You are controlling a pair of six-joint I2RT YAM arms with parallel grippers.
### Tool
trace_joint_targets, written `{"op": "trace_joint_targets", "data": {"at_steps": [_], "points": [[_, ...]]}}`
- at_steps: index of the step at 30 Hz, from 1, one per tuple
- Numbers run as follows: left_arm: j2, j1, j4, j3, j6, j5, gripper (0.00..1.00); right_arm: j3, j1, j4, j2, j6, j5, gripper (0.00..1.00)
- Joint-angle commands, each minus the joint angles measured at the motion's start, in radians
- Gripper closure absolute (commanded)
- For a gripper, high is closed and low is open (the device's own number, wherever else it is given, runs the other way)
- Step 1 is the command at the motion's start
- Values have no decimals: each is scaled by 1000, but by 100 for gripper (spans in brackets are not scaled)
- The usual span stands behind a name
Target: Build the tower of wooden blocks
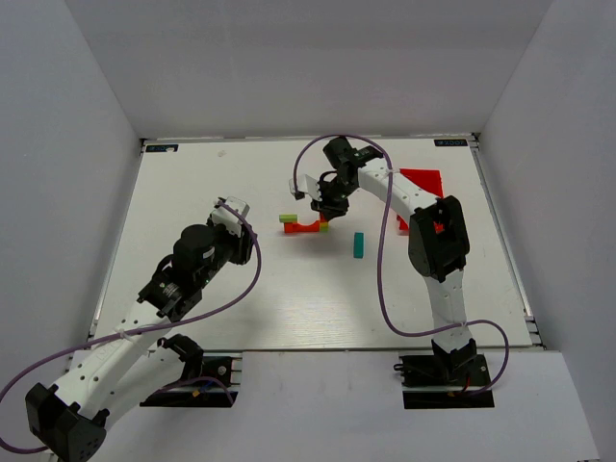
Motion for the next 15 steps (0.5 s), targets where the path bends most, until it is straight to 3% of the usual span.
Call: {"op": "trace_joint_targets", "data": {"at_steps": [1,15], "points": [[-5,2,1,7,-1,13,46,37,3,7,13,12,0,81],[-5,2,1,7,-1,13,46,32,5,13,15,18,5,68]]}}
